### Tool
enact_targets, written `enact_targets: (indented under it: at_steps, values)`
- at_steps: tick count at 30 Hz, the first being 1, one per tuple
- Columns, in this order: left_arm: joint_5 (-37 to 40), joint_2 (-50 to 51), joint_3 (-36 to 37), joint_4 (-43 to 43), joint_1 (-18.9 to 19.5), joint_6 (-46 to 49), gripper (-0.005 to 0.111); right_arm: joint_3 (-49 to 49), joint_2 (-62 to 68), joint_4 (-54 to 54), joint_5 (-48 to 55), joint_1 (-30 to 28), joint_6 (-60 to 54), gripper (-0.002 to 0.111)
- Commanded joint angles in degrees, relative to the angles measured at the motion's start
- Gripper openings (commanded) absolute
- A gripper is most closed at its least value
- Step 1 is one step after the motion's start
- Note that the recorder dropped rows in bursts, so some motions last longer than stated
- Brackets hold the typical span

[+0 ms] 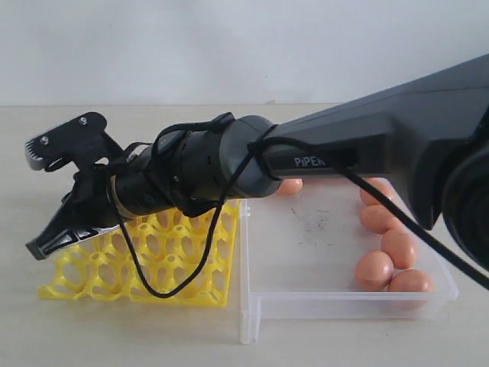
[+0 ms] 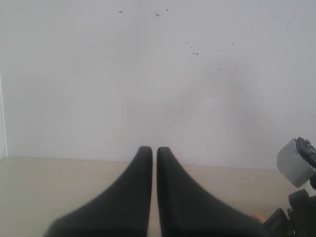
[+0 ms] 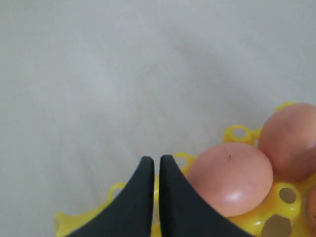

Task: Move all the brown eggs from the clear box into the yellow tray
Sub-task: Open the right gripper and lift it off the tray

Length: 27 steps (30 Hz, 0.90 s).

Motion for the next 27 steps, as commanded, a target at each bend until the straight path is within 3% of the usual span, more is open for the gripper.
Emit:
enact_targets:
  at_steps: [1, 10, 17, 21, 27]
  values:
    - [-0.32, -0.07, -0.15, -0.27, -0.1, 0.2, 0.004, 0.06, 0.93, -0.19, 0.33, 0.04, -11.24, 0.0]
    - [-0.32, -0.07, -0.15, -0.27, -0.1, 0.2, 0.004, 0.06, 3.73, -0.19, 8.49, -0.06, -10.18, 0.0]
    - [-0.32, -0.07, -0.15, -0.27, -0.1, 0.2, 0.004, 0.06, 5.34, -0.19, -2.0, 0.04, -9.38, 0.0]
    - [-0.32, -0.07, -0.15, -0.27, -0.1, 0.2, 0.004, 0.06, 2.43, -0.19, -3.11, 0.39, -17.11, 0.0]
    - [-0.32, -0.07, -0.15, -0.27, -0.1, 0.2, 0.004, 0.17, -4.78, -0.19, 14.05, 3.59, -25.73, 0.0]
